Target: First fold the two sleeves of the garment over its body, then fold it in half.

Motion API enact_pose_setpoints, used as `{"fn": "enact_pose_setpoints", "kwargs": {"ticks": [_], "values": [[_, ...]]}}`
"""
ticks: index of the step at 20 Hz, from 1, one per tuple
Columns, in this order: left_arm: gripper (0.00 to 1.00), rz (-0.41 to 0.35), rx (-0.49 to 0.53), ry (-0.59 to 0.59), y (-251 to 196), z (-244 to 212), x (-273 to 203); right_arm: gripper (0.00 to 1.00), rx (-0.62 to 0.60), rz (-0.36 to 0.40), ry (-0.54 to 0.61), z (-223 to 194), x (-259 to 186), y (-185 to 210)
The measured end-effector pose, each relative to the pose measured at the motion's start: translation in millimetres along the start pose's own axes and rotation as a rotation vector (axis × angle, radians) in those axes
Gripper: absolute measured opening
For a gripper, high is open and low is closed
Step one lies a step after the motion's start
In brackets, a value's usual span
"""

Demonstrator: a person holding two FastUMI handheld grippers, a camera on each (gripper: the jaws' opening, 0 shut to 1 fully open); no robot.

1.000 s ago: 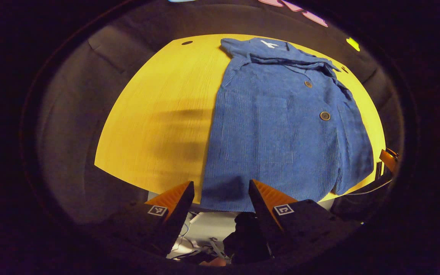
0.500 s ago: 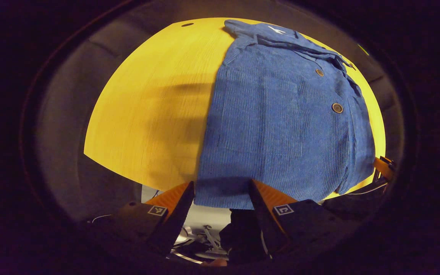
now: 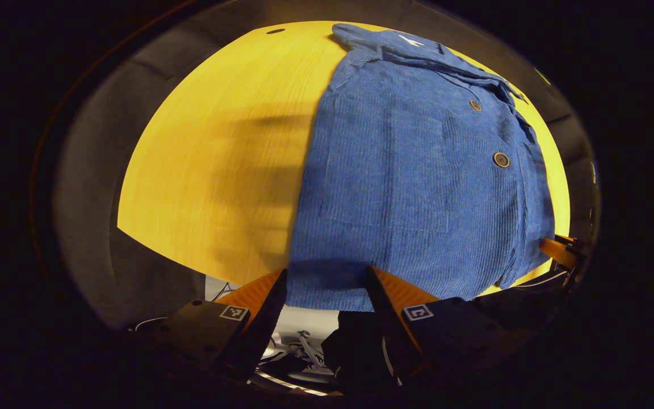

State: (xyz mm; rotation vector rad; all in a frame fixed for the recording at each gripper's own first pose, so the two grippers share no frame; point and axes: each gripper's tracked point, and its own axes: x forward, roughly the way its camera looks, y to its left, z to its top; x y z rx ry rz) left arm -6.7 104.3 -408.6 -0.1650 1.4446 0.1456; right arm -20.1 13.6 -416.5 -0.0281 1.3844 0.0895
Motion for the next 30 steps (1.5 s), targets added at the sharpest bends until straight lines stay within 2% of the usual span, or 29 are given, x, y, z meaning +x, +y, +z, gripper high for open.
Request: {"fn": "enact_pose_setpoints", "kwargs": {"ticks": [1, 2, 3, 4, 6, 7, 8, 9, 10, 14, 20, 27, 30], "values": [[0.8, -0.002, 0.005, 0.003, -0.8, -0.3, -0.8, 0.99, 0.006, 0.0, 0.005, 1.7, 2.8, 1.7], [0.79, -0.003, 0.012, 0.003, -1.9, -0.3, 0.1, 0.83, 0.014, -0.001, 0.014, -0.7, 2.8, 1.9], [0.72, -0.008, 0.021, 0.002, -5.2, 0.2, -0.2, 0.86, 0.02, -0.001, 0.016, 2.3, 2.8, 2.3], [0.69, -0.01, 0.043, -0.001, -8.7, -0.2, -0.4, 0.83, 0.022, 0.009, 0.032, -0.9, 1.6, 7.7], [0.37, -0.016, 0.094, -0.013, -15.7, 2.2, -1.0, 0.35, 0.04, 0.033, 0.029, 0.9, 3.0, 17.7], [0.25, -0.014, 0.091, -0.016, -17.4, 2.9, 0.4, 0.1, 0.022, 0.036, 0.024, 4.1, 2.1, 18.3], [0.12, -0.024, 0.095, -0.018, -18.0, 2.6, -0.6, 0.07, 0.014, 0.039, 0.026, 2.7, 2.9, 18.8], [0.14, -0.039, 0.085, -0.038, -17.8, 6.2, 1.0, 0.05, 0.021, 0.047, 0.019, 3.5, 5.4, 19.1], [0.0, -0.051, 0.078, -0.03, -18.8, 4.2, -3.3, 0.05, 0.037, 0.068, 0.014, 4.0, 2.4, 21.5], [0.0, -0.115, 0.08, -0.056, -23.5, 6.2, -17.6, 0.05, 0.092, 0.113, -0.037, 15.6, -13.9, 30.8], [0.0, -0.191, 0.108, -0.196, -27.5, 35.7, -74.7, 0.05, 0.088, 0.144, -0.213, 66.5, -74.9, 49.6], [0.0, -0.247, 0.187, -0.387, -37.2, 107.2, -149.6, 0.05, 0.037, 0.13, -0.434, 151.6, -154.4, 69.7], [0.0, -0.233, 0.225, -0.486, -33.2, 151.8, -186.5, 0.05, 0.033, 0.108, -0.515, 202.9, -179.0, 73.6]]}}
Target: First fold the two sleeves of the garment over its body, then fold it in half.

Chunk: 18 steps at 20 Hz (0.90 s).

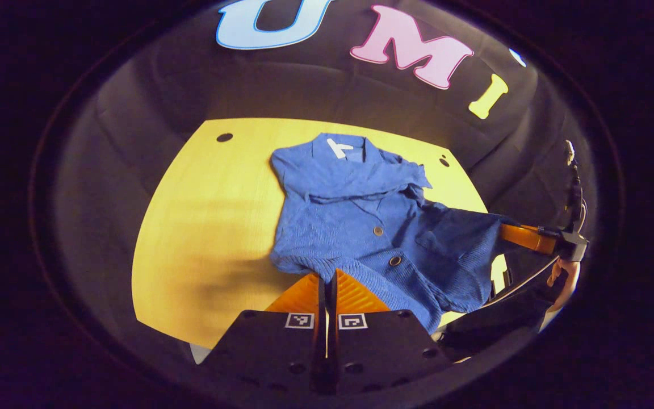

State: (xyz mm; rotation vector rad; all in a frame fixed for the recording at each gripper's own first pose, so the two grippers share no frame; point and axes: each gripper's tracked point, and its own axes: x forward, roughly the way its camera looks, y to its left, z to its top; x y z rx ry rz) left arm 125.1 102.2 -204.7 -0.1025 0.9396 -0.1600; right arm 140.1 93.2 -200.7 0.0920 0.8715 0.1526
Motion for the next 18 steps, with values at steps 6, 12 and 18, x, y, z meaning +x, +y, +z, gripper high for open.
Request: {"fn": "enact_pose_setpoints", "kwargs": {"ticks": [6, 12, 18], "values": [[0.0, -0.004, -0.095, -0.06, 21.4, 119.7, 22.7, 0.04, -0.032, -0.026, -0.085, 121.0, 53.0, -2.0], [0.0, 0.132, -0.16, 0.028, 78.6, 201.7, 134.9, 0.04, -0.032, -0.047, 0.004, 184.1, 202.6, -39.2], [0.18, 0.263, -0.141, 0.096, 112.0, 221.9, 224.9, 0.05, 0.035, -0.023, 0.162, 152.9, 318.9, -61.3]]}}
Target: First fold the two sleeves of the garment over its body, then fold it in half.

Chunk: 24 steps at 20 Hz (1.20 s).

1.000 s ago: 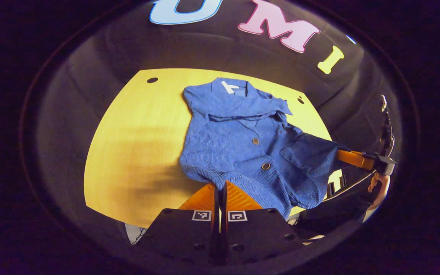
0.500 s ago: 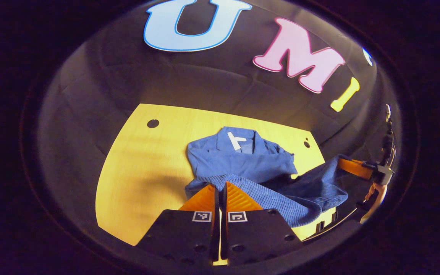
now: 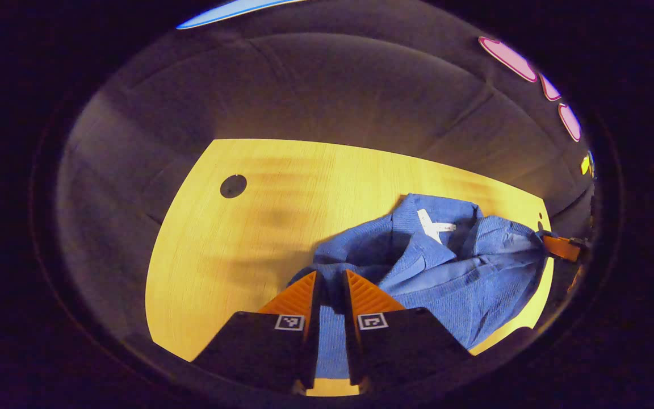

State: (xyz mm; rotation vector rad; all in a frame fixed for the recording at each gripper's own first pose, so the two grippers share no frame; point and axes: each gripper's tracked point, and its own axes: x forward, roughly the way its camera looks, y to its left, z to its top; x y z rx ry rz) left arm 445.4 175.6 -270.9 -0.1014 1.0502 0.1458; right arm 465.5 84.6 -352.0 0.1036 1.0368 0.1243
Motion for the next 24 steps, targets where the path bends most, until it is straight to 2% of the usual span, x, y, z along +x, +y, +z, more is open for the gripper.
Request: {"fn": "enact_pose_setpoints", "kwargs": {"ticks": [1, 2, 3, 4, 7, 8, 10, 11, 13, 15, 18, 21, 24], "values": [[0.31, 0.006, 0.013, -0.023, 2.0, 8.0, 7.8, 0.05, 0.01, 0.002, 0.012, -2.9, 11.5, -1.2], [0.36, 0.012, 0.027, -0.033, 2.4, 12.5, 11.0, 0.05, 0.033, 0.017, 0.028, -5.0, 19.6, -1.9], [0.51, 0.019, 0.04, -0.038, 1.6, 13.6, 11.8, 0.1, 0.06, 0.032, 0.046, -7.2, 27.6, 0.4], [0.54, 0.015, 0.043, -0.043, -1.0, 14.5, 13.1, 0.12, 0.088, 0.041, 0.062, -11.6, 34.3, 0.6], [0.55, -0.026, -0.007, -0.104, -9.6, 26.5, 9.6, 0.67, 0.146, 0.103, 0.057, -4.2, 37.4, 14.5], [0.55, -0.033, -0.016, -0.126, -11.3, 28.9, 8.3, 0.73, 0.152, 0.124, 0.047, -1.6, 36.8, 19.9], [0.6, 0.002, -0.006, -0.149, -6.3, 31.4, 8.4, 0.86, 0.155, 0.145, 0.014, 8.0, 32.0, 23.6], [0.6, 0.001, 0.0, -0.166, -6.0, 34.3, 5.6, 0.97, 0.16, 0.154, -0.013, 16.2, 28.6, 24.0], [0.64, 0.006, -0.019, -0.21, -1.7, 44.7, -8.1, 0.97, 0.19, 0.165, -0.069, 31.4, 15.3, 24.3], [0.68, 0.01, -0.021, -0.223, -5.3, 42.6, -19.6, 0.97, 0.17, 0.137, -0.123, 40.3, 4.3, 12.4], [0.73, 0.011, -0.013, -0.303, -16.5, 53.3, -45.4, 0.97, 0.073, 0.099, -0.2, 51.3, -22.8, 5.9], [0.78, 0.047, 0.018, -0.447, -23.5, 73.5, -93.6, 0.98, -0.028, 0.068, -0.315, 67.7, -56.2, 8.4], [0.78, 0.03, 0.04, -0.553, -49.5, 74.0, -133.7, 0.98, -0.084, 0.058, -0.442, 86.7, -102.9, 16.1]]}}
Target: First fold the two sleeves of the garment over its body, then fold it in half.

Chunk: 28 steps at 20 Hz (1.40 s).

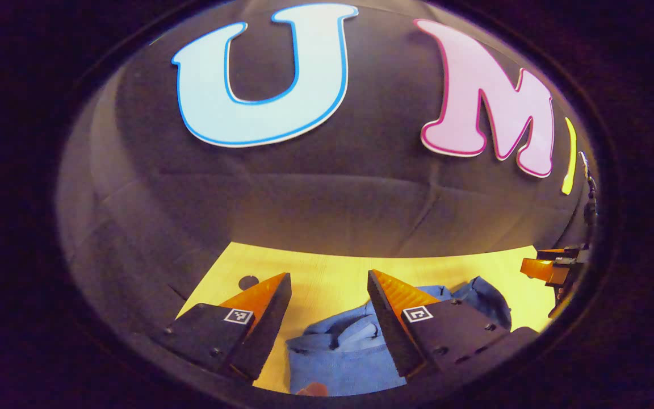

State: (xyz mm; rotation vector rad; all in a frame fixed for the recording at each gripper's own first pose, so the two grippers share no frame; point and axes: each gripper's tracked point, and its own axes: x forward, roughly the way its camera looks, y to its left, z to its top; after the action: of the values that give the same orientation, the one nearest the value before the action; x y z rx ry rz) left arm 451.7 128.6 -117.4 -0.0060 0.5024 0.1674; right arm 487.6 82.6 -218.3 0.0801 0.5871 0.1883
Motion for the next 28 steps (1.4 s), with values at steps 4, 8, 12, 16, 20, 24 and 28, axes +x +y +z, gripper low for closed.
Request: {"fn": "enact_pose_setpoints", "kwargs": {"ticks": [4, 8, 12, 16, 20, 24, 28], "values": [[0.79, -0.013, -0.001, -0.056, -23.5, 10.1, -55.3, 0.98, -0.037, 0.032, -0.143, 39.6, -51.9, 23.2], [0.79, -0.006, 0.039, -0.151, -42.3, 17.5, -112.0, 0.98, -0.062, 0.044, -0.229, 60.6, -110.6, 37.4], [0.79, -0.011, 0.066, -0.244, -57.2, 23.4, -177.0, 0.98, -0.108, 0.002, -0.362, 73.2, -186.6, 51.5], [0.78, -0.05, 0.074, -0.323, -69.6, 6.8, -249.0, 0.98, -0.107, -0.07, -0.451, 61.4, -277.1, 55.9], [0.75, -0.097, 0.08, -0.446, -79.4, -12.0, -310.7, 0.97, -0.095, -0.108, -0.532, 41.9, -362.8, 64.5], [0.79, -0.14, 0.117, -0.489, -93.2, -49.8, -365.6, 0.98, -0.099, -0.126, -0.55, 2.1, -434.4, 76.7], [0.76, -0.166, 0.081, -0.473, -96.4, -87.7, -404.1, 0.98, -0.066, -0.144, -0.568, -25.6, -483.7, 82.0]]}}
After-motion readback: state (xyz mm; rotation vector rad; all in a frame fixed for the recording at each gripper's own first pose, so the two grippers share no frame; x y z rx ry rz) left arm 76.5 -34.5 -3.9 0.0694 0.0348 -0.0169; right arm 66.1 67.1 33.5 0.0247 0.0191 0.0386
